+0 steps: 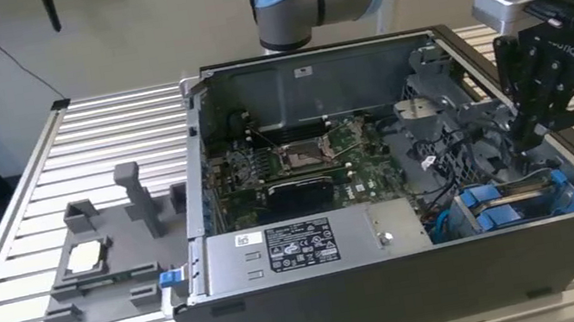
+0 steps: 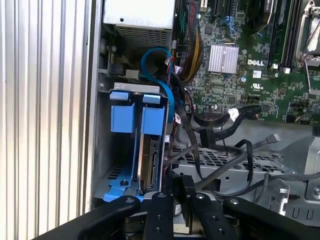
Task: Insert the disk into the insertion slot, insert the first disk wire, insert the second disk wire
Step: 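Insert the first disk wire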
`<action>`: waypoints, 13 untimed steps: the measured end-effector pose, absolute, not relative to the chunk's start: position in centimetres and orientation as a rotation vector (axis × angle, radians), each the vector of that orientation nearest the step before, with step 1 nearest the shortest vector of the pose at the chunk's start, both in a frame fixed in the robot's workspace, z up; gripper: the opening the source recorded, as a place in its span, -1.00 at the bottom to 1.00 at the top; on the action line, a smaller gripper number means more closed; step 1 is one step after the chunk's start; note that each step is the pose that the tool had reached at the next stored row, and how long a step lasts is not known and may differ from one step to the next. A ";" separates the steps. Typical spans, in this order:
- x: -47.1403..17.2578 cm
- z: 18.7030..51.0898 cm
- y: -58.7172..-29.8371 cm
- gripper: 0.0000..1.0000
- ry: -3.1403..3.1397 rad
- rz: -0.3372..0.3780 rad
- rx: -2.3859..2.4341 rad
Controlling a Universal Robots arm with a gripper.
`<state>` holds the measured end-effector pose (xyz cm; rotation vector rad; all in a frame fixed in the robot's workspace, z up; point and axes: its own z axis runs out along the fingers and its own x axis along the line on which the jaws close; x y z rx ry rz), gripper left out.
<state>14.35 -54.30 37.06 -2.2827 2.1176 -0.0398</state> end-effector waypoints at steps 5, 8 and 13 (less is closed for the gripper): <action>15.4 36.9 -54.4 -0.61 2.130 0.004 -2.295; 15.9 36.8 -54.5 -0.61 2.136 0.029 -2.302; 16.0 36.7 -54.5 -0.61 2.132 0.066 -2.283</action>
